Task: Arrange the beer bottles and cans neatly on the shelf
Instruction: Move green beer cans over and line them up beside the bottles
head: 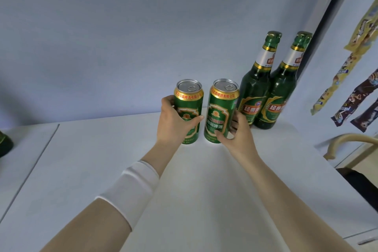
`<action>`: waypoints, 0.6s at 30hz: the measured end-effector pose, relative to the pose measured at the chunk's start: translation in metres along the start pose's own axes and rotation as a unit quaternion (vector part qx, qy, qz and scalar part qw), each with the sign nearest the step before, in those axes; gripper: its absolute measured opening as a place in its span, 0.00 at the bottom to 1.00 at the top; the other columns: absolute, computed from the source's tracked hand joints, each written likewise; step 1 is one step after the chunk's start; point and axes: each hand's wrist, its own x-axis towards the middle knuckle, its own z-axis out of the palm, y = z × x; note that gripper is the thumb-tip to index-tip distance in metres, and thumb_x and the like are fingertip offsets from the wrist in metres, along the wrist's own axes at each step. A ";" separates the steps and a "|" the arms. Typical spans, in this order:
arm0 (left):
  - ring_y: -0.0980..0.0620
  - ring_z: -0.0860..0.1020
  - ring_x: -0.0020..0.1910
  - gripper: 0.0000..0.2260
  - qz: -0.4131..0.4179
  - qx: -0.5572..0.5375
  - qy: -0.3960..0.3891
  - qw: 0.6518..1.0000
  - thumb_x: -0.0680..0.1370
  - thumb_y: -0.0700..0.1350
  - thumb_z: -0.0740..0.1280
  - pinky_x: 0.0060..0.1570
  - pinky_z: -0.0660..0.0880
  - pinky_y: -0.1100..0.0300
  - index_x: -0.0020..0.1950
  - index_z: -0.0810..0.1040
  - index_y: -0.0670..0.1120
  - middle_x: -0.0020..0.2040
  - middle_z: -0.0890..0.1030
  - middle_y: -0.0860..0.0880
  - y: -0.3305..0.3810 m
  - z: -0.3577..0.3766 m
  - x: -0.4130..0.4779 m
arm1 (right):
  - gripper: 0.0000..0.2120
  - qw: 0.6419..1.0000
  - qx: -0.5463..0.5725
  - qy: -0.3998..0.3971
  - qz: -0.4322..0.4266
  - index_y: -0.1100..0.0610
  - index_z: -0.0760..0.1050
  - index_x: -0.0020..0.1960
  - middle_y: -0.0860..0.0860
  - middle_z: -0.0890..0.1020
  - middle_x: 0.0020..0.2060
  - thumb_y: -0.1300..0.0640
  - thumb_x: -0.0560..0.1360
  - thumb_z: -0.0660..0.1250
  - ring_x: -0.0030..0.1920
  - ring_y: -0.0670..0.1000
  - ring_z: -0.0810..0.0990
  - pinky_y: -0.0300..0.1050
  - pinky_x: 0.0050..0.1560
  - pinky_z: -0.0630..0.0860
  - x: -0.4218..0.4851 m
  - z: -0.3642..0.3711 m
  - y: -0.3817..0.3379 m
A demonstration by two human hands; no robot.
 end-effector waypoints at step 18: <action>0.51 0.68 0.66 0.34 0.195 0.213 -0.219 0.932 0.70 0.46 0.73 0.58 0.61 0.68 0.73 0.61 0.50 0.67 0.69 0.47 0.051 -0.048 0.046 | 0.26 0.980 -0.037 0.188 0.045 0.60 0.68 0.61 0.56 0.72 0.58 0.60 0.66 0.74 0.55 0.56 0.75 0.56 0.56 0.76 -0.007 0.025 0.008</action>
